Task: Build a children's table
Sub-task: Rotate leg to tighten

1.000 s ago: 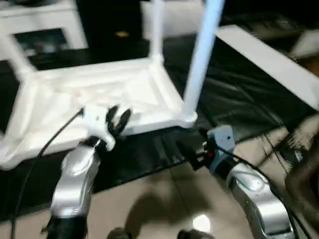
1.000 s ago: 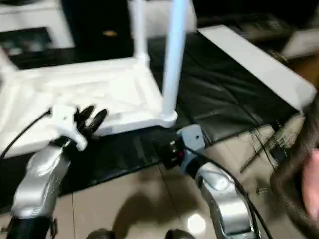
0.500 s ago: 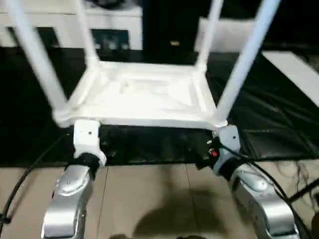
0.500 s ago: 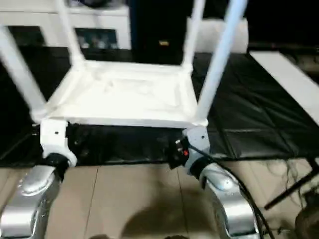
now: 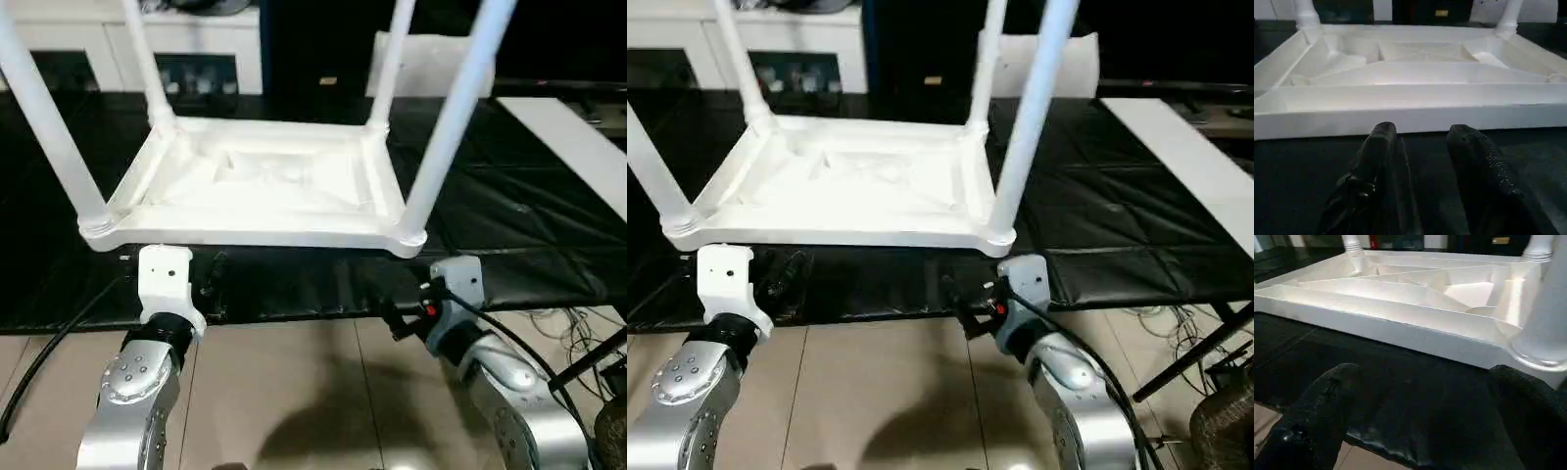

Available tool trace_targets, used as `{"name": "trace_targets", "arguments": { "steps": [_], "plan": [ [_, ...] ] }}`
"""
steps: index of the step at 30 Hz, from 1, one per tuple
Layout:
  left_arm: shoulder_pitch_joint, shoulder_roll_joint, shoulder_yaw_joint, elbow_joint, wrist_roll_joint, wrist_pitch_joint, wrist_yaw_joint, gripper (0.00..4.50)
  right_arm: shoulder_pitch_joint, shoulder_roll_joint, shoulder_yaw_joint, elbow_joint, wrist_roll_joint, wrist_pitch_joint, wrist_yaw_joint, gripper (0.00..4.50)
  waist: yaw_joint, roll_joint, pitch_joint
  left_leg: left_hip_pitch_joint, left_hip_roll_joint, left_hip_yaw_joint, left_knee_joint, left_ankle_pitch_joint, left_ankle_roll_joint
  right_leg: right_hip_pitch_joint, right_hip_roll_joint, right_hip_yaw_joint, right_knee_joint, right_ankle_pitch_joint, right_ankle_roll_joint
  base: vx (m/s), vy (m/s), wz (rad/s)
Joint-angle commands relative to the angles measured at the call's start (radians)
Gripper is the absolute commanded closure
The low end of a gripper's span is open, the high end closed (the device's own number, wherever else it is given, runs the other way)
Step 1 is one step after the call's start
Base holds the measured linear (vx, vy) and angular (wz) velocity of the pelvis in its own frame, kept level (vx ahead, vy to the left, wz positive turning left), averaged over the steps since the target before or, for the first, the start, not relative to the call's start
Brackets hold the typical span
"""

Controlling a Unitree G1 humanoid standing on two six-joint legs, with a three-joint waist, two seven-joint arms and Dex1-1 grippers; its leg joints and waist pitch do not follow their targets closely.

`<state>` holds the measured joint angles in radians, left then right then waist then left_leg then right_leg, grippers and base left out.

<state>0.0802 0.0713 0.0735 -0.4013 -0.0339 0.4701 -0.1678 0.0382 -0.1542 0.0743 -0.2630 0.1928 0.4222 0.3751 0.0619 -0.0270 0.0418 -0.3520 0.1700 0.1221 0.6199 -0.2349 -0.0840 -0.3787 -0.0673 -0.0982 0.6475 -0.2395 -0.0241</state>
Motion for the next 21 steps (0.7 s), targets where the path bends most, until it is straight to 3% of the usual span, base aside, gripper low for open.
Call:
{"name": "trace_targets", "arguments": {
  "steps": [1,3,4,5,6,7,8,9,10,11,12,13,14,15,16,17,18,19,20,21],
  "plan": [
    [0.007,-0.004,-0.005,-0.028,-0.001,0.004,0.007,2.57,-0.003,-0.014,0.0,0.007,-0.008,-0.013,0.01,0.0,-0.004,0.01,-0.039,-0.006,0.055,-0.009,-0.095,-0.207,0.052,0.069,-0.074,0.063,-0.099,-0.167,-0.14,0.0,0.0,0.0],
    [0.01,0.0,0.001,-0.034,0.0,0.01,0.01,2.57,-0.011,-0.026,0.011,0.017,-0.011,-0.019,0.034,0.0,-0.011,0.009,-0.022,0.026,0.048,0.001,-0.102,-0.428,0.05,0.067,-0.064,0.049,-0.145,-0.515,-0.112,0.0,0.0,0.0],
    [0.011,0.005,0.001,-0.033,0.0,0.008,0.01,2.57,-0.014,-0.03,0.015,0.019,-0.01,-0.019,0.041,0.0,-0.011,0.009,-0.018,0.038,0.044,0.004,-0.102,-0.461,0.052,0.065,-0.063,0.046,-0.158,-0.58,-0.099,0.0,0.0,0.0],
    [0.012,0.011,0.002,-0.033,-0.002,0.007,0.011,2.57,-0.016,-0.035,0.019,0.018,-0.008,-0.012,0.048,0.0,0.004,0.012,-0.017,-0.006,0.02,-0.009,-0.102,-0.424,0.097,0.117,-0.097,0.02,-0.18,-0.698,-0.053,0.0,0.0,0.0],
    [0.012,0.013,0.002,-0.033,-0.004,0.005,0.011,2.57,-0.017,-0.037,0.02,0.019,-0.008,-0.013,0.046,0.0,0.002,0.0,-0.015,-0.043,0.014,-0.021,-0.086,-0.341,0.141,0.155,-0.129,0.004,-0.197,-0.73,-0.036,0.0,0.0,0.0],
    [0.014,0.015,0.003,-0.034,-0.007,0.003,0.011,2.57,-0.016,-0.037,0.022,0.017,-0.009,-0.014,0.043,0.0,0.003,0.006,-0.017,-0.045,0.013,-0.02,-0.08,-0.302,0.149,0.165,-0.136,-0.002,-0.206,-0.745,-0.031,0.058,0.024,0.35],
    [0.016,0.021,-0.002,-0.033,-0.006,-0.003,0.003,2.57,-0.014,-0.037,0.023,0.014,-0.01,-0.019,0.04,0.0,-0.001,0.007,-0.022,-0.043,0.009,-0.022,-0.07,-0.249,0.169,0.175,-0.135,-0.018,-0.213,-0.714,-0.043,0.079,0.02,0.52],
    [0.018,0.028,-0.006,-0.033,-0.006,-0.007,-0.005,2.57,-0.012,-0.037,0.024,0.011,-0.01,-0.022,0.037,0.0,0.005,0.016,-0.024,-0.038,0.008,-0.02,-0.068,-0.23,0.178,0.179,-0.132,-0.027,-0.218,-0.685,-0.057,0.079,0.02,0.52],
    [0.018,0.029,-0.01,-0.033,-0.006,-0.009,-0.009,2.57,-0.007,-0.033,0.02,0.005,-0.004,-0.025,0.035,0.0,-0.017,0.033,-0.031,0.057,0.043,-0.012,-0.09,-0.263,0.14,0.124,-0.077,-0.022,-0.203,-0.593,-0.098,0.119,0.026,0.65],
    [0.018,0.029,-0.011,-0.033,-0.006,-0.008,-0.01,2.57,-0.005,-0.031,0.017,0.001,0.0,-0.026,0.035,0.0,-0.032,0.04,-0.029,0.107,0.101,-0.07,-0.138,-0.307,0.152,0.093,-0.018,-0.032,-0.117,-0.355,-0.138,0.167,0.019,0.38],
    [0.018,0.029,-0.011,-0.033,-0.006,-0.008,-0.01,2.57,-0.005,-0.031,0.017,0.001,0.0,-0.026,0.035,0.0,-0.032,0.04,-0.029,0.107,0.101,-0.07,-0.138,-0.307,0.152,0.093,-0.018,-0.032,-0.117,-0.355,-0.138,0.167,0.019,0.38],
    [0.016,0.032,-0.023,-0.032,-0.006,-0.013,-0.021,2.57,0.002,-0.037,0.017,-0.002,0.0,-0.031,0.038,0.0,-0.052,0.038,-0.032,0.177,0.151,-0.134,-0.157,-0.344,0.256,0.021,-0.018,-0.001,-0.01,-0.165,-0.106,0.179,0.014,0.1],
    [0.016,0.033,-0.025,-0.032,-0.006,-0.013,-0.023,2.57,0.002,-0.039,0.019,-0.001,-0.002,-0.033,0.04,0.0,-0.046,0.028,-0.022,0.183,0.143,-0.128,-0.15,-0.323,0.345,-0.006,-0.035,0.024,0.007,-0.124,-0.065,0.173,0.002,0.14],
    [0.017,0.034,-0.026,-0.032,-0.006,-0.012,-0.024,2.57,0.004,-0.041,0.019,-0.001,-0.001,-0.035,0.043,0.0,-0.053,0.015,-0.022,0.175,0.119,-0.105,-0.143,-0.314,0.364,-0.003,-0.045,0.036,-0.013,-0.095,-0.07,0.173,0.002,0.14],
    [0.017,0.035,-0.027,-0.033,-0.006,-0.011,-0.024,2.57,0.007,-0.044,0.02,-0.001,-0.001,-0.038,0.048,0.0,-0.05,0.004,-0.014,0.136,0.072,-0.065,-0.136,-0.33,0.349,0.03,-0.057,0.053,-0.057,-0.094,-0.088,0.172,-0.049,0.14],
    [0.019,0.038,-0.03,-0.034,-0.006,-0.009,-0.024,2.57,0.01,-0.053,0.023,-0.001,-0.004,-0.049,0.058,0.0,0.023,-0.003,-0.011,0.01,-0.033,-0.006,0.035,-0.173,0.275,0.188,-0.194,0.208,-0.2,-0.374,-0.213,0.198,-0.043,0.05],
    [0.019,0.04,-0.031,-0.034,-0.006,-0.009,-0.024,2.57,0.011,-0.058,0.025,0.001,-0.007,-0.054,0.063,0.0,0.017,-0.032,-0.026,-0.041,-0.023,-0.012,0.094,-0.115,0.234,0.233,-0.21,0.228,-0.204,-0.447,-0.247,0.198,-0.043,0.05],
    [0.02,0.042,-0.033,-0.034,-0.006,-0.009,-0.026,2.57,0.012,-0.059,0.025,0.001,-0.007,-0.056,0.065,0.0,0.039,-0.019,-0.045,-0.084,-0.015,-0.031,0.118,-0.037,0.168,0.262,-0.189,0.215,-0.183,-0.37,-0.293,0.205,0.004,-0.05],
    [0.019,0.047,-0.036,-0.032,-0.009,-0.009,-0.029,2.57,0.013,-0.061,0.024,0.003,-0.005,-0.06,0.069,0.0,0.034,-0.019,-0.042,-0.116,-0.016,-0.03,0.094,0.041,0.154,0.265,-0.136,0.163,-0.163,-0.197,-0.294,0.186,0.018,-0.09],
    [0.019,0.049,-0.037,-0.032,-0.011,-0.009,-0.029,2.57,0.013,-0.061,0.024,0.004,-0.005,-0.062,0.069,0.0,0.036,-0.005,-0.036,-0.1,-0.011,-0.025,0.048,0.092,0.165,0.24,-0.104,0.122,-0.168,-0.177,-0.276,0.186,0.018,-0.09]
  ]
}}
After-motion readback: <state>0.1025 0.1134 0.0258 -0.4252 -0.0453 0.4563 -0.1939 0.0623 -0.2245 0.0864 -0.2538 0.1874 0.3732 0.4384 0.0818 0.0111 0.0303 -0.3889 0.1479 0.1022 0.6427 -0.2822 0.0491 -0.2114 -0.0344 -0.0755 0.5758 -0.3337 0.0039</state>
